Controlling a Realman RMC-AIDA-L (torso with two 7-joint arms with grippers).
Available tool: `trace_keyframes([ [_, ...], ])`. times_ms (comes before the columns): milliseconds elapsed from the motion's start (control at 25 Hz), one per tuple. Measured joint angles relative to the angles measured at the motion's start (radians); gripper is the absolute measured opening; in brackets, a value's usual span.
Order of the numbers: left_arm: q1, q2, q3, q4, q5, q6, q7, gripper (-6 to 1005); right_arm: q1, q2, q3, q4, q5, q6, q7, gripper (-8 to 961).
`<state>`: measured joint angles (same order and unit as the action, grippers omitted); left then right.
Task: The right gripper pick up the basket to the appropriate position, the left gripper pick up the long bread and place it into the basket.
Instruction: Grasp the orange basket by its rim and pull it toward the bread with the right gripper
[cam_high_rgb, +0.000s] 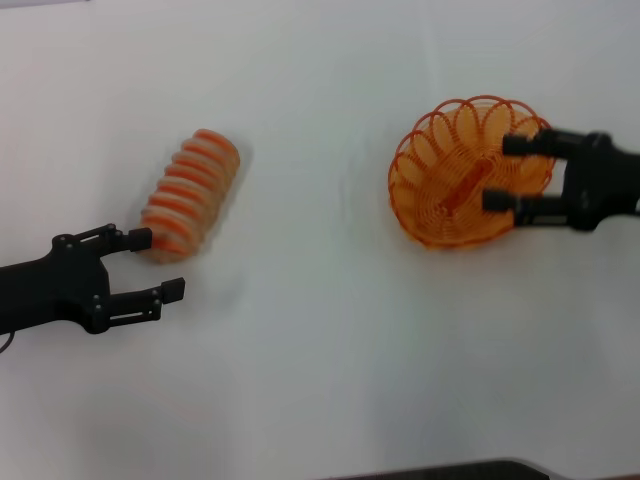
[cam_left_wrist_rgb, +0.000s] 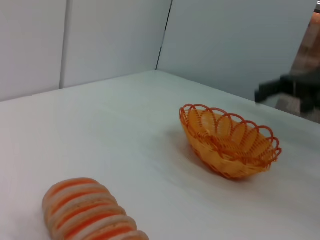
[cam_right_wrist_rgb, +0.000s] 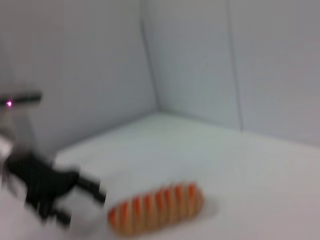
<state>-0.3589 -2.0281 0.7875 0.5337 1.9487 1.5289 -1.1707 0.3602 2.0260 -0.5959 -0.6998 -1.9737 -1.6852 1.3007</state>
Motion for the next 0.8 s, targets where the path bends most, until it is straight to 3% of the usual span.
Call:
trace_keyframes([
  [120,0.000,-0.001,-0.003,0.000,-0.002,0.003,-0.001,841,0.020,-0.014,0.052,-0.001,0.031,-0.023,0.116,893],
  [360,0.000,-0.003,-0.023,-0.002,-0.002,0.011,-0.002,841,0.094,-0.068,0.102,-0.004,0.034,0.005,0.447,892],
  [560,0.001,-0.003,-0.024,-0.001,-0.002,0.029,-0.003,840,0.148,-0.079,0.094,-0.062,-0.014,0.053,0.691,891],
  [800,0.000,-0.003,-0.025,0.000,-0.002,0.031,-0.003,839,0.215,-0.082,0.096,-0.111,-0.163,0.112,0.850,884],
])
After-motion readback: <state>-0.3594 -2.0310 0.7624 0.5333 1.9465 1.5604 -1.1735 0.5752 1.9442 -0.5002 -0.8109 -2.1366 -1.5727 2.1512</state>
